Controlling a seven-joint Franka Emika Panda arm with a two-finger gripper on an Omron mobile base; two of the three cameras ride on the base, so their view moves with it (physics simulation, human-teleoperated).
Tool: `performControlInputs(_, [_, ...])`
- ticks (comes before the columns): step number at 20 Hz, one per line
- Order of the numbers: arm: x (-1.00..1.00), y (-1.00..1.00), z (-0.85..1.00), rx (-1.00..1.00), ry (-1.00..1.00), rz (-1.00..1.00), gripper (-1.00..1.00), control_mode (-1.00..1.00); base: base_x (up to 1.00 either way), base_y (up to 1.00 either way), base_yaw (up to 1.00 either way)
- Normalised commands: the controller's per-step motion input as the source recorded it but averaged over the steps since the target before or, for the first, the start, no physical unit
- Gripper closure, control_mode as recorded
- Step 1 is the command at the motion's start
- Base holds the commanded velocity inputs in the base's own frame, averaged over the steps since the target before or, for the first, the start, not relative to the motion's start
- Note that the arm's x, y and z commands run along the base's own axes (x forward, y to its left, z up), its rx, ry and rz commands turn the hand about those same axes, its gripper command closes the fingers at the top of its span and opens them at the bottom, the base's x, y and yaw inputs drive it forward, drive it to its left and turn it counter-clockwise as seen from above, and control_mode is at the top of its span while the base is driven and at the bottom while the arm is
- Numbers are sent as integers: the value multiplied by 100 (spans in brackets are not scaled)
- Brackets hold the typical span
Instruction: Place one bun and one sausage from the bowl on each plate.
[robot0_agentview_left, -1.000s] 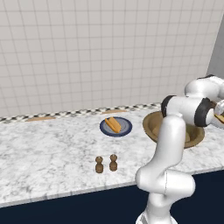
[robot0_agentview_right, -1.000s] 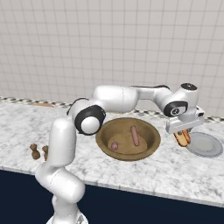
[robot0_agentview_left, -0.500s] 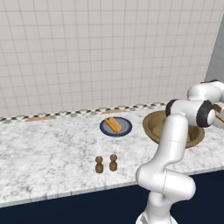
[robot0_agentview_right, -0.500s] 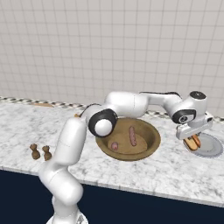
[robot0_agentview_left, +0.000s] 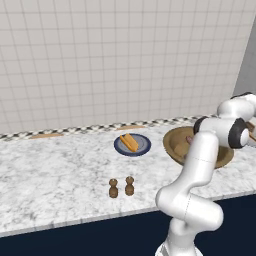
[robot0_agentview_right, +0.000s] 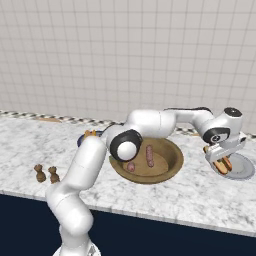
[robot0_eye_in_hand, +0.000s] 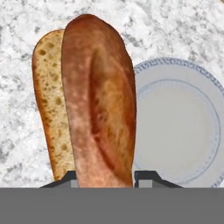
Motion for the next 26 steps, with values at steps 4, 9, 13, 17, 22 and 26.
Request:
performControlInputs(4, [14, -1, -14, 0, 0, 1, 100, -100, 0, 0, 0])
performControlInputs(9, [31, -7, 0, 0, 0, 1, 100, -100, 0, 0, 0])
performControlInputs(13, [18, -33, -1, 0, 0, 0, 100, -100, 0, 0, 0])
performControlInputs(17, [0, -39, -6, 0, 0, 0, 100, -100, 0, 0, 0])
performControlInputs(22, [0, -7, 0, 0, 0, 0, -100, -100, 0, 0, 0])
performControlInputs(26, [0, 11, 2, -2, 0, 0, -100, -100, 0, 0, 0])
